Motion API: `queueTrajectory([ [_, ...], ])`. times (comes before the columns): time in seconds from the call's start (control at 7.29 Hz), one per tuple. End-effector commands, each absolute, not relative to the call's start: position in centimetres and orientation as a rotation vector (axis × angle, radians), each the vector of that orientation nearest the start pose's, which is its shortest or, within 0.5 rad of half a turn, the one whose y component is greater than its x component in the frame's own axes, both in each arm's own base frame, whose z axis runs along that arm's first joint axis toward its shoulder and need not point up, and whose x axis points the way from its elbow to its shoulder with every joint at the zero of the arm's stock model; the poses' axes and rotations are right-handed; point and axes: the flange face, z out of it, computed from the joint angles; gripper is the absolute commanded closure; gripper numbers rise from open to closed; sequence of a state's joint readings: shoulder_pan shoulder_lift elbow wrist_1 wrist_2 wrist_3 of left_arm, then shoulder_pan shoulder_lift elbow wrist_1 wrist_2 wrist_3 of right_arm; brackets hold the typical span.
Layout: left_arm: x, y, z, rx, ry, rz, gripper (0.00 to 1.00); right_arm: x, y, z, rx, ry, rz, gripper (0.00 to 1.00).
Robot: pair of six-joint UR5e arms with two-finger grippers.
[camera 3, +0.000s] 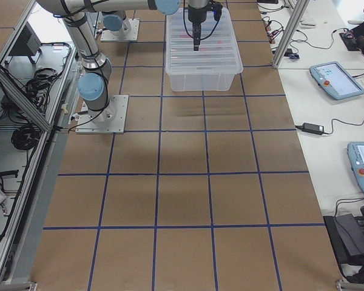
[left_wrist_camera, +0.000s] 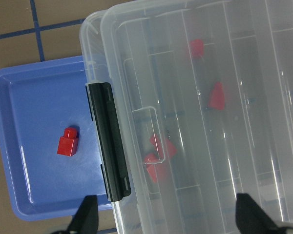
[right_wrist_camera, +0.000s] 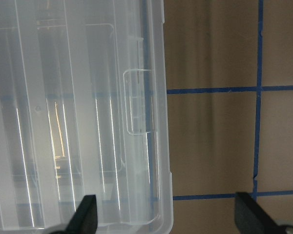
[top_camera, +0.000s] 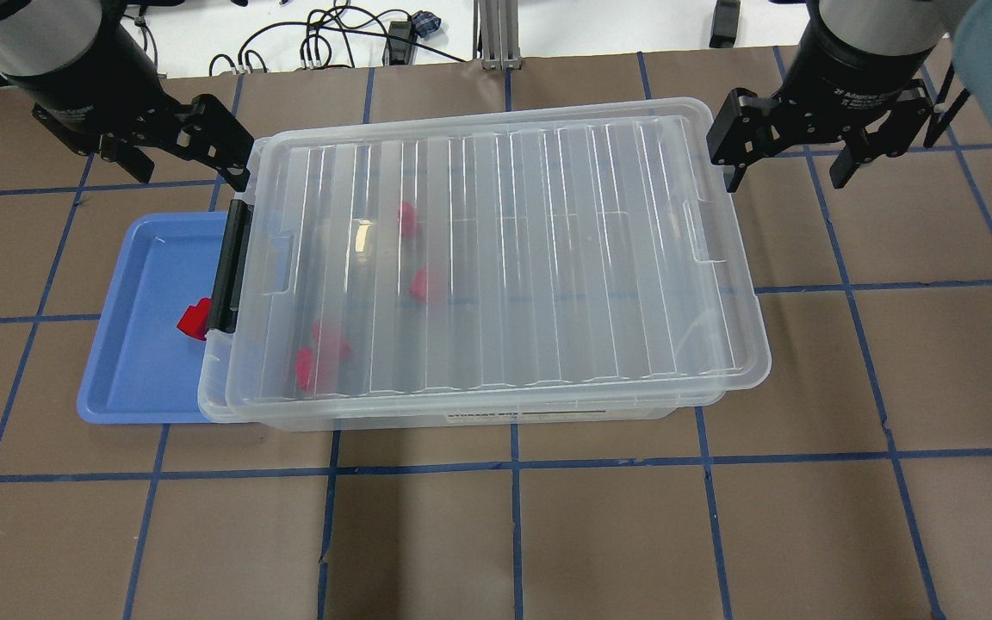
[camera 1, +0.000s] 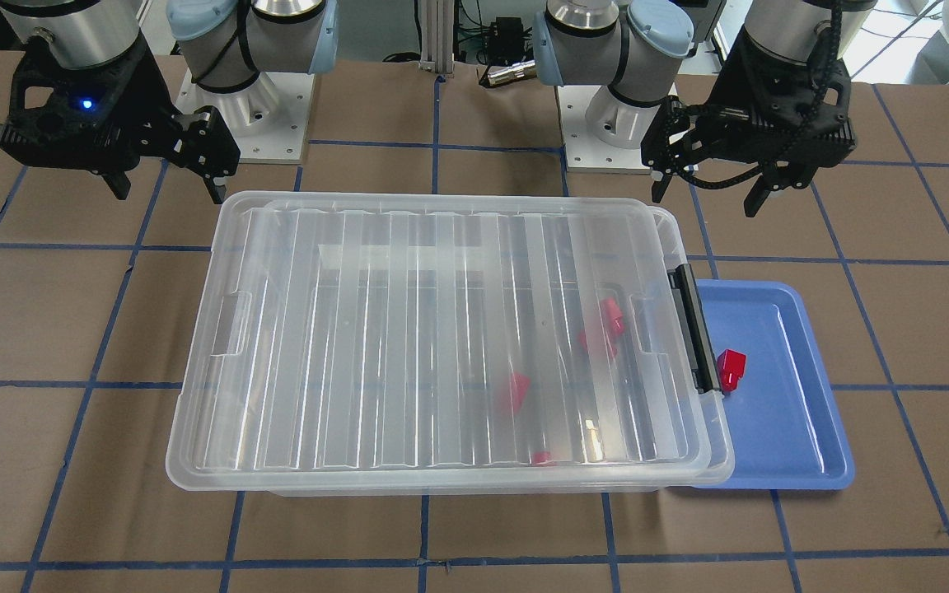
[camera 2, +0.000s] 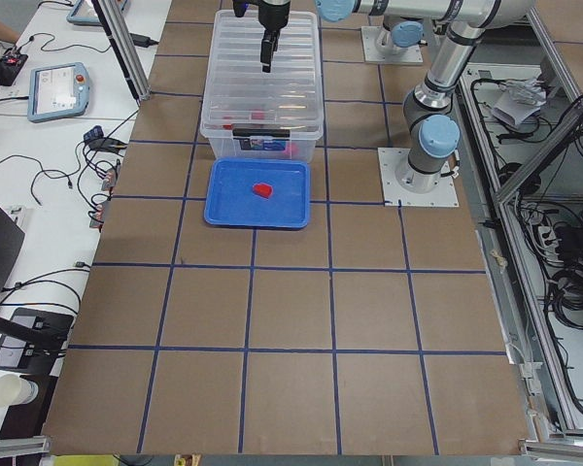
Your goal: Place red block in blue tray from box
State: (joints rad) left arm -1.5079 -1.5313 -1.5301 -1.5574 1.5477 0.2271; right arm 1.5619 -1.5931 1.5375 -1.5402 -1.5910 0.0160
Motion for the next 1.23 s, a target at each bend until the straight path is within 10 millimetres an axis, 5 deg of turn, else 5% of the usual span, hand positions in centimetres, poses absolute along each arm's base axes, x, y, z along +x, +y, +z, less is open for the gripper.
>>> queueTrajectory([
  [0.0, -10.51, -48.84, 53.00, 0.260, 3.137, -0.146, 0.00, 12.91, -48.03, 51.53, 0.039, 3.161, -0.046, 0.00],
  [1.1, -10.50, -49.01, 53.31, 0.260, 3.137, -0.146, 0.00, 12.93, -48.07, 51.57, 0.047, 3.159, -0.054, 0.00],
])
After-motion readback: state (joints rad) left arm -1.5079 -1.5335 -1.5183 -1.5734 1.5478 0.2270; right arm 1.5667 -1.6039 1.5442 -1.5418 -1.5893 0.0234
